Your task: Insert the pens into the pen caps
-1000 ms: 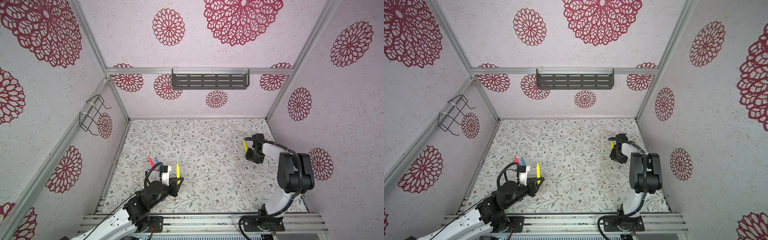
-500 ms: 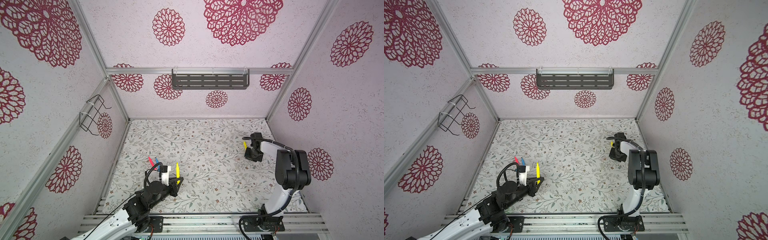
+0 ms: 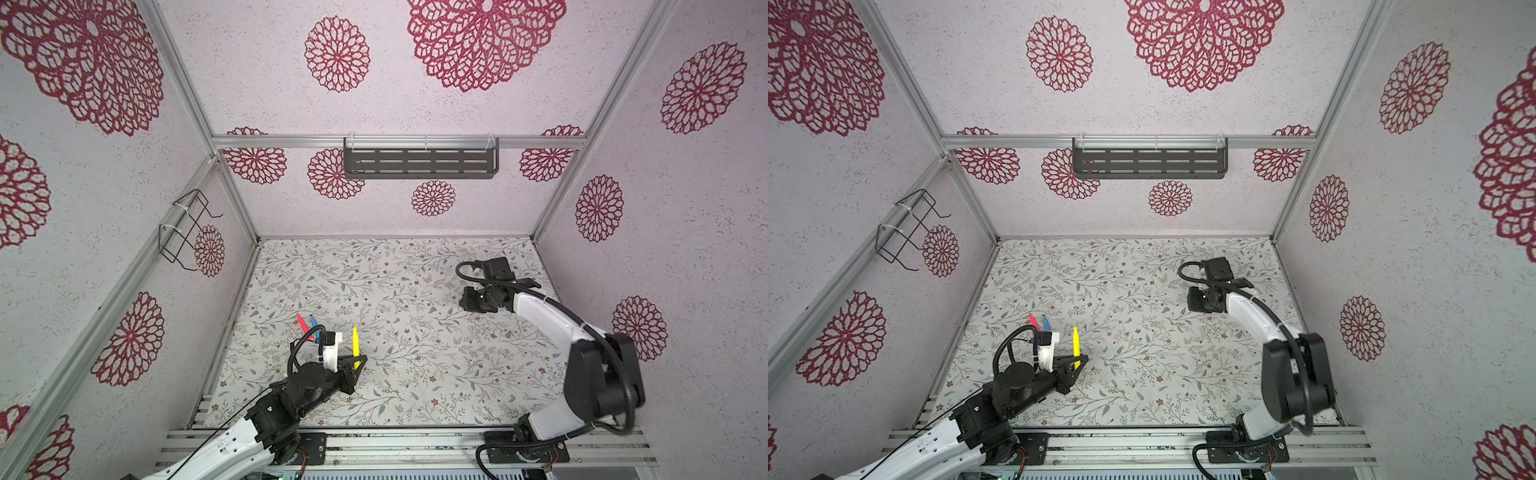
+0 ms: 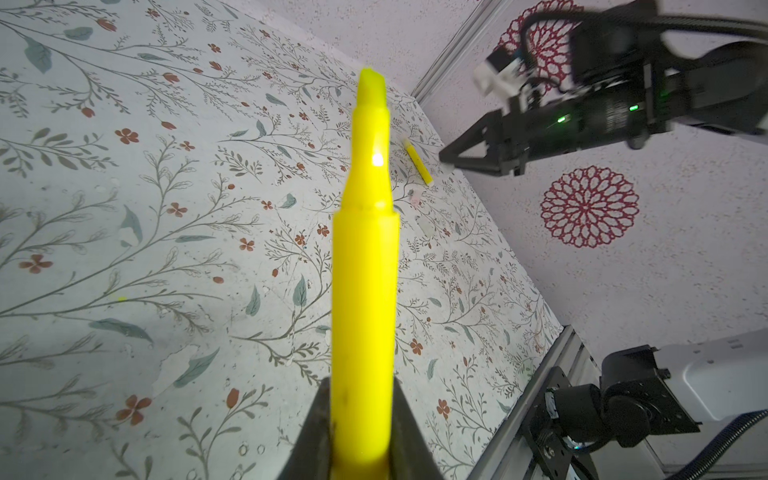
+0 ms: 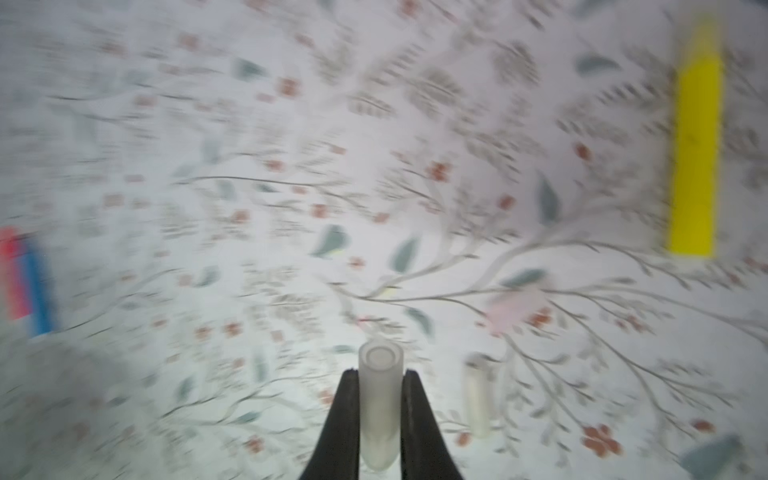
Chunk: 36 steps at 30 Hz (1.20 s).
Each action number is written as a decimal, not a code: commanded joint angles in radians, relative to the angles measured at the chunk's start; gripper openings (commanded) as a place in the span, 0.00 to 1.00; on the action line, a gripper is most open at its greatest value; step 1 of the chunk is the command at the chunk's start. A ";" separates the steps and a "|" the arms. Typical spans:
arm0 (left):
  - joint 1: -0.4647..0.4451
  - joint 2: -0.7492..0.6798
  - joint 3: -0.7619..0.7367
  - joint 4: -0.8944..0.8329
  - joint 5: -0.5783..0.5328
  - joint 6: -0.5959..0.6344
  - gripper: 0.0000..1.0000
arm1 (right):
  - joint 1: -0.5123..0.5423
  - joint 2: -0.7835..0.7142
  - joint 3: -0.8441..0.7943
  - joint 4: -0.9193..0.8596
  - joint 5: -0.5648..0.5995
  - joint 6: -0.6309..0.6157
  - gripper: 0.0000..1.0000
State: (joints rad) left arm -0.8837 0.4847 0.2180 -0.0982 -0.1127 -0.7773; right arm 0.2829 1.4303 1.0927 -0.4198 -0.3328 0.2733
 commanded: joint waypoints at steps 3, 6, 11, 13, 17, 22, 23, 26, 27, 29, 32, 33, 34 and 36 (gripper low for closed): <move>-0.014 0.045 0.035 0.082 0.047 0.022 0.00 | 0.054 -0.285 -0.128 0.464 -0.553 0.138 0.00; -0.021 0.074 0.040 0.148 0.074 0.029 0.00 | 0.094 -0.379 -0.196 0.732 -0.669 0.261 0.00; -0.082 0.137 0.078 0.265 0.091 0.070 0.00 | 0.150 -0.446 -0.211 0.817 -0.706 0.289 0.00; -0.130 0.171 0.114 0.291 0.076 0.109 0.00 | 0.175 -0.464 -0.224 0.878 -0.715 0.315 0.00; -0.220 0.256 0.207 0.288 0.032 0.181 0.00 | 0.219 -0.480 -0.241 0.954 -0.716 0.329 0.00; -0.290 0.344 0.297 0.275 0.015 0.232 0.00 | 0.255 -0.466 -0.244 1.028 -0.716 0.352 0.00; -0.299 0.354 0.306 0.277 0.011 0.235 0.00 | 0.259 -0.466 -0.246 1.044 -0.716 0.360 0.00; -0.321 0.369 0.323 0.283 -0.001 0.244 0.00 | 0.278 -0.458 -0.246 1.093 -0.711 0.391 0.00; -0.326 0.371 0.326 0.283 -0.005 0.247 0.00 | 0.283 -0.458 -0.247 1.099 -0.705 0.394 0.00; -0.334 0.370 0.332 0.284 -0.011 0.252 0.00 | 0.293 -0.456 -0.249 1.105 -0.692 0.393 0.00; -0.343 0.367 0.341 0.288 -0.016 0.258 0.00 | 0.313 -0.453 -0.265 1.133 -0.664 0.403 0.00; -0.348 0.365 0.340 0.295 -0.017 0.260 0.00 | 0.319 -0.447 -0.275 1.156 -0.656 0.413 0.00; -0.350 0.364 0.340 0.300 -0.020 0.261 0.00 | 0.324 -0.444 -0.282 1.177 -0.649 0.425 0.00; -0.356 0.363 0.340 0.307 -0.025 0.263 0.00 | 0.332 -0.433 -0.295 1.228 -0.630 0.450 0.00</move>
State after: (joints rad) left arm -1.2201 0.8558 0.5289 0.1703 -0.1184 -0.5411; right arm 0.6018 0.9863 0.8059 0.6819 -0.9977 0.6758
